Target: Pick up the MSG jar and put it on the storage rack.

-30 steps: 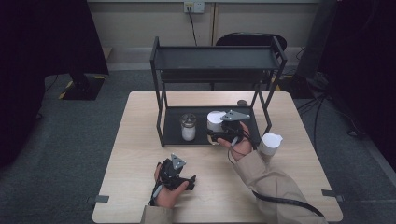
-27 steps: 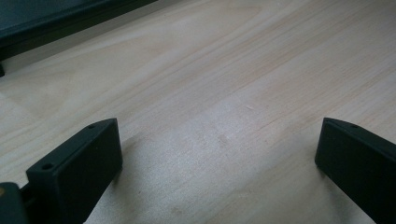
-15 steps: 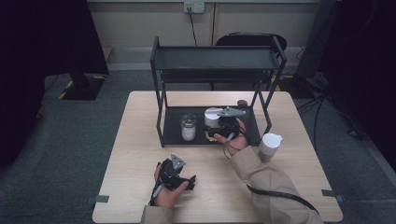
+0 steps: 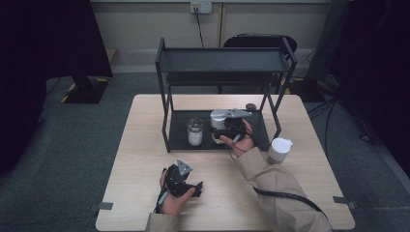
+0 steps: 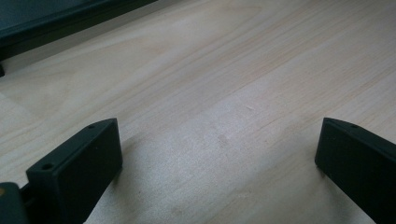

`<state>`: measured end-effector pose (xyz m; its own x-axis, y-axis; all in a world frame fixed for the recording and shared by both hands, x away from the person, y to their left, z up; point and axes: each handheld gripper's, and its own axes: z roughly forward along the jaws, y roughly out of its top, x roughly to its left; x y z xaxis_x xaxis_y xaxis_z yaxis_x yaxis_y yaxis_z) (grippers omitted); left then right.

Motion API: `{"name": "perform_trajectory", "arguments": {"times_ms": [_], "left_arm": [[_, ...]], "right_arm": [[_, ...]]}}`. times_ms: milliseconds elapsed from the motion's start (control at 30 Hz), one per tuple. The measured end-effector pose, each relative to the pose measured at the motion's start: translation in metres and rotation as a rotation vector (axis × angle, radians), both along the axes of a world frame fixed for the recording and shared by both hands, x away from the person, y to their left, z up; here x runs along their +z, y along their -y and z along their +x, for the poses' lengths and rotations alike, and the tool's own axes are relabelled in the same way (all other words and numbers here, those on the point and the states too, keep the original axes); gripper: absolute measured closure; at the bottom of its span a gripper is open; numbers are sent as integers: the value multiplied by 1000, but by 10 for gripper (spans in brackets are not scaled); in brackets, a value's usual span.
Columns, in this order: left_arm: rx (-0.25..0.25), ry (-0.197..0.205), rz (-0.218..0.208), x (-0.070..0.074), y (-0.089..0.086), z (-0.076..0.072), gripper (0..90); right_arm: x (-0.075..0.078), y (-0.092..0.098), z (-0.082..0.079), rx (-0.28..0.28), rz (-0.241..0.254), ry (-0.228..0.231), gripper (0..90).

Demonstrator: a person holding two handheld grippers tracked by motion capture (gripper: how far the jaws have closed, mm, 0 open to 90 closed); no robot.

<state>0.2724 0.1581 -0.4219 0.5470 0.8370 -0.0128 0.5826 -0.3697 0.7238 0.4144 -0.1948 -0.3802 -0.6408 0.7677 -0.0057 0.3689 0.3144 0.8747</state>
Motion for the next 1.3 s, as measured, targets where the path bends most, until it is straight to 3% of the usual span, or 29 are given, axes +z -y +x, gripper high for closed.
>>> {"name": "perform_trajectory", "arguments": {"times_ms": [700,1300], "left_arm": [[0,0,1,0,0,0,1],[1,1,-2,0,0,0,0]], "right_arm": [[-1,-4,17,-23,-4,2,303],[-8,-4,23,-22,0,3,302]]}}
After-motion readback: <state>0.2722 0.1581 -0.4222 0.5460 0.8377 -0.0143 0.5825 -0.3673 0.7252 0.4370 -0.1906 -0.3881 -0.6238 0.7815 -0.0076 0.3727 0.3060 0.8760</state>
